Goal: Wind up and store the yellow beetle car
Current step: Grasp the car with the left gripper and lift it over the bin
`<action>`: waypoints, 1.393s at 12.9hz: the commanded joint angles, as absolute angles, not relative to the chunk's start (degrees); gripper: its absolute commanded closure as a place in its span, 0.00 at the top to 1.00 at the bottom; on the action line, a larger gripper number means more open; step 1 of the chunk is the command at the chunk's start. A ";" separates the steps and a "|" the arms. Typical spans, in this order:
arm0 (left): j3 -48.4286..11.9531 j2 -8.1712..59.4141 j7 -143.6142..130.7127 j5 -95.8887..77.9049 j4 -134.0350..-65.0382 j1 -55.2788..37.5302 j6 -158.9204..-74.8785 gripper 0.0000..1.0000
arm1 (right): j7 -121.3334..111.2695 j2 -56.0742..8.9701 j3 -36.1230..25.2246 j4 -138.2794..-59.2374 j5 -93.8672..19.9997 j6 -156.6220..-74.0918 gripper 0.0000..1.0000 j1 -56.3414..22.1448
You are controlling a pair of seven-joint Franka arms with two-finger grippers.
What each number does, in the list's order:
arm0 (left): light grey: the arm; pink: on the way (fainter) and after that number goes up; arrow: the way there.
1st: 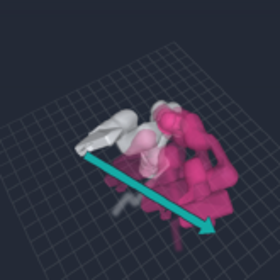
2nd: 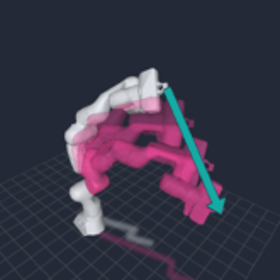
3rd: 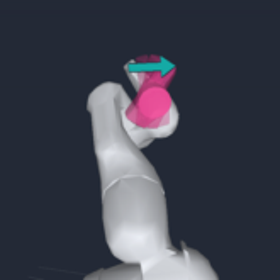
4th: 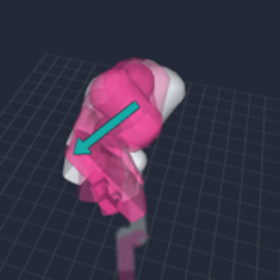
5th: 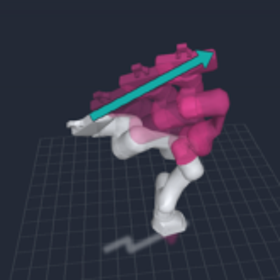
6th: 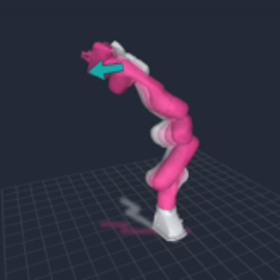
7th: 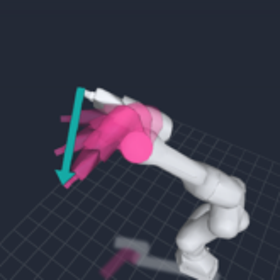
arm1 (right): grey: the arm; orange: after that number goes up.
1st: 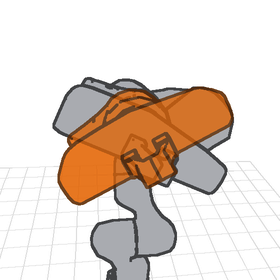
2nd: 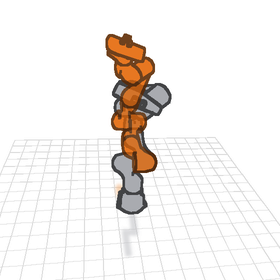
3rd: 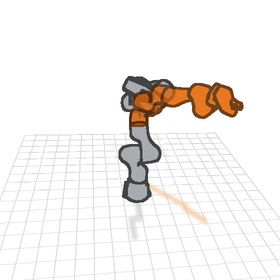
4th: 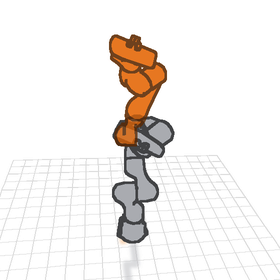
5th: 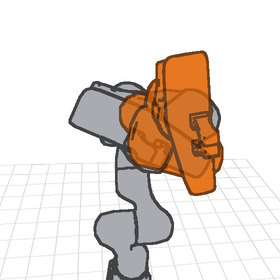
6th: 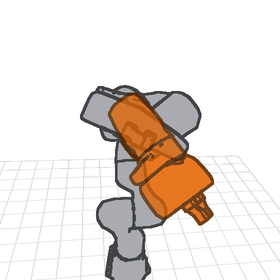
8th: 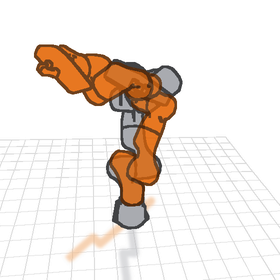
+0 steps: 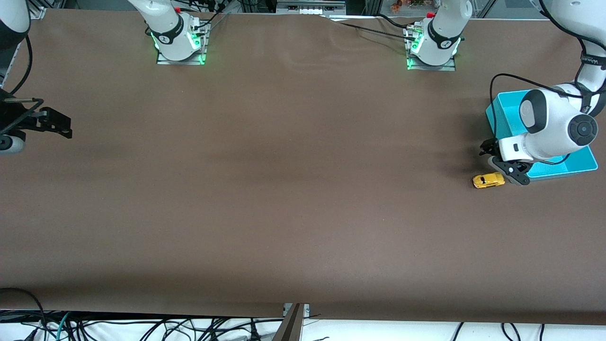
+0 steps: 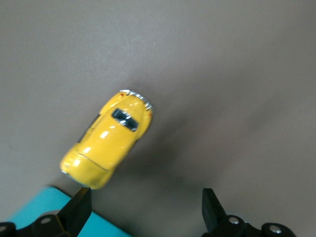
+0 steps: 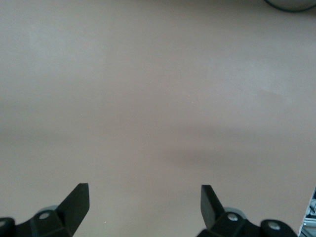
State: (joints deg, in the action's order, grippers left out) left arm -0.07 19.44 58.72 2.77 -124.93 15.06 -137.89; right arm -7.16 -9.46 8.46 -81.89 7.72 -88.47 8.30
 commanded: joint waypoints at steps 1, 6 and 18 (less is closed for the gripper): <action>0.35 21.53 70.81 2.29 -122.79 15.12 -139.30 0.99 | -6.50 -6.16 8.44 -85.08 7.74 -88.33 1.00 8.09; 0.53 23.99 74.79 1.23 -121.12 13.98 -142.47 0.99 | 0.27 -3.34 8.35 -90.17 4.48 -88.07 1.00 7.91; 2.11 23.05 74.97 -6.86 -120.06 12.57 -142.94 0.00 | -0.18 -4.75 4.48 -90.18 3.16 -88.15 1.00 5.27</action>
State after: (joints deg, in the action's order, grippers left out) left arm 1.48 26.62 74.48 -5.35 -120.11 13.25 -146.41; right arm -0.32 -5.36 5.18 -89.91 3.92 -88.13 5.92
